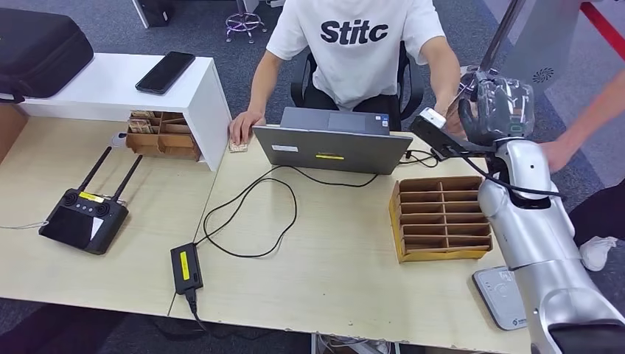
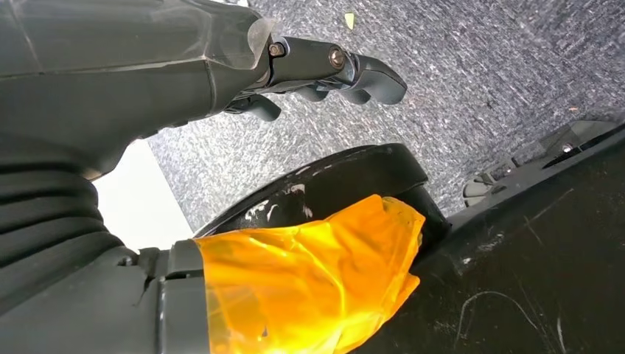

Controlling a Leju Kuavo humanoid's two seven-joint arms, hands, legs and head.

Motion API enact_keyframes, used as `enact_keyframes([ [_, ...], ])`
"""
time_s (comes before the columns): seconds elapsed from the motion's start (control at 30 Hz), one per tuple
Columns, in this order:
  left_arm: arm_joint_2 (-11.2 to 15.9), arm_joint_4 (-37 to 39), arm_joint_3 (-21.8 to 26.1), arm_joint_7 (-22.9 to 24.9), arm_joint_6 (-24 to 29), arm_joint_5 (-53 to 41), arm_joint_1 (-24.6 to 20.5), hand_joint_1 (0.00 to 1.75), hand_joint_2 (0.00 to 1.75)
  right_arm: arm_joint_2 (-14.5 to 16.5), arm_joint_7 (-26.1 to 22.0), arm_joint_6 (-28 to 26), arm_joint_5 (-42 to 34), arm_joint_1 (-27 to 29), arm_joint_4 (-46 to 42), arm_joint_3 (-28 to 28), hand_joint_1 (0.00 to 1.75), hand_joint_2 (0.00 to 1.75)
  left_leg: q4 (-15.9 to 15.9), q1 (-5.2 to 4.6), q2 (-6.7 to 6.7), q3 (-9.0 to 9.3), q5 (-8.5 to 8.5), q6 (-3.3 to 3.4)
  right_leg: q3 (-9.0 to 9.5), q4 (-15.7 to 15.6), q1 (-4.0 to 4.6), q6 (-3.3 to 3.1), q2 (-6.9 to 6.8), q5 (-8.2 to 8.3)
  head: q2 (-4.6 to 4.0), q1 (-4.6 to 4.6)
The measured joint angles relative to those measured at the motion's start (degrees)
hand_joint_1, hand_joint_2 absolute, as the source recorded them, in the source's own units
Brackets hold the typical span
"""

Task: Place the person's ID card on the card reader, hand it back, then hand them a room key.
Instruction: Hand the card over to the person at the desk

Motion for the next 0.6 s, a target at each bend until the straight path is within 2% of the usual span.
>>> enact_keyframes([
  [0.13, 0.03, 0.0, 0.0, 0.59, 0.07, 0.58, -0.02, 0.0, 1.75, -0.09, 0.09, -2.02, 0.33, 0.58, 0.79, 0.77, 0.0, 1.75, 0.0, 0.0, 0.0, 0.0, -0.01, 0.0, -0.02, -0.01, 0.0, 0.0, 0.01, -0.02, 0.0, 0.0],
  [0.27, 0.25, 0.0, 0.0, 0.43, -0.1, 1.07, 0.02, 0.0, 1.75, -0.13, 0.08, -2.34, 0.4, 2.57, -2.94, 0.78, 0.0, 1.75, 0.0, 0.0, 0.03, 0.0, -0.02, 0.0, -0.03, -0.01, 0.01, 0.0, 0.03, -0.02, 0.0, 0.01],
  [0.6, 0.86, 0.0, 0.0, -0.84, -0.97, 2.87, 0.31, 0.0, 1.75, -0.71, -0.27, -4.73, 1.0, 12.74, -22.81, 0.83, 0.0, 1.75, 0.0, 0.02, 0.05, -0.01, -0.06, 0.0, -0.03, -0.01, 0.04, -0.01, 0.02, -0.04, 0.0, 0.02],
])
